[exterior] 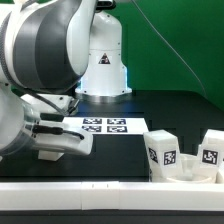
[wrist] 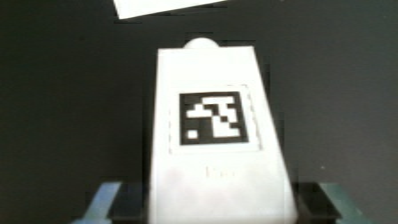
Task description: Assemble stool
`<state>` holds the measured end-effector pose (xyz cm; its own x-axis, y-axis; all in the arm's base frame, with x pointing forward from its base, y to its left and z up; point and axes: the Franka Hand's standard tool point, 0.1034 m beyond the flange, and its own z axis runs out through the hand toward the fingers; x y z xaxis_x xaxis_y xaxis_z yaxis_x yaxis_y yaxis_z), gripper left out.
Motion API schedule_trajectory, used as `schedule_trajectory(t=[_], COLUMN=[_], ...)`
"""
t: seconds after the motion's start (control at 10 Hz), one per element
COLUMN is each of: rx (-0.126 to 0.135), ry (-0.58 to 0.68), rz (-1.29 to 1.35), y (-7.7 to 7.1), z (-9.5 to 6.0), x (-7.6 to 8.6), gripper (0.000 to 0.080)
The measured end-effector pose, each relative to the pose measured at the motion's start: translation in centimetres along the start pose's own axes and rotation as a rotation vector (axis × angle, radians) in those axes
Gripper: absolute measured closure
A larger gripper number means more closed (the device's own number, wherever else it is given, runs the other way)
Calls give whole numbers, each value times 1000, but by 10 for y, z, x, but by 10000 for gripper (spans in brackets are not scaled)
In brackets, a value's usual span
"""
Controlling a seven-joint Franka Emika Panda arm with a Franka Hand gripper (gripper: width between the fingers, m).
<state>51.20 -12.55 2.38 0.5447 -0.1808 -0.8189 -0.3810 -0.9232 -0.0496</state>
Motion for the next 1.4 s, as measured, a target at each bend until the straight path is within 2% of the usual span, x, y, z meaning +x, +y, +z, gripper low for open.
schedule_trajectory(t=[0.2, 0.3, 0.4, 0.6, 0.8, 0.9, 1.0, 1.1, 1.2, 1.3, 1.4], rx=[-14, -22, -29, -25, -23, -20, -14, -1, 8, 11, 19], ry=[45, 62, 71, 74, 128, 203, 304, 376, 444, 525, 606], rz=[10, 55, 58, 64, 60, 56, 35, 47, 61, 39, 32], y=[-37, -59, -66, -62, -64, -68, -83, -97, -111, -124, -126], z=[-25, -32, -34, -33, -38, -42, -51, -52, -56, -64, -66], x=[-23, -40, -44, -41, -35, -27, -37, -57, -70, -75, -71], gripper=[462, 462, 462, 461, 461, 461, 461, 461, 461, 461, 461])
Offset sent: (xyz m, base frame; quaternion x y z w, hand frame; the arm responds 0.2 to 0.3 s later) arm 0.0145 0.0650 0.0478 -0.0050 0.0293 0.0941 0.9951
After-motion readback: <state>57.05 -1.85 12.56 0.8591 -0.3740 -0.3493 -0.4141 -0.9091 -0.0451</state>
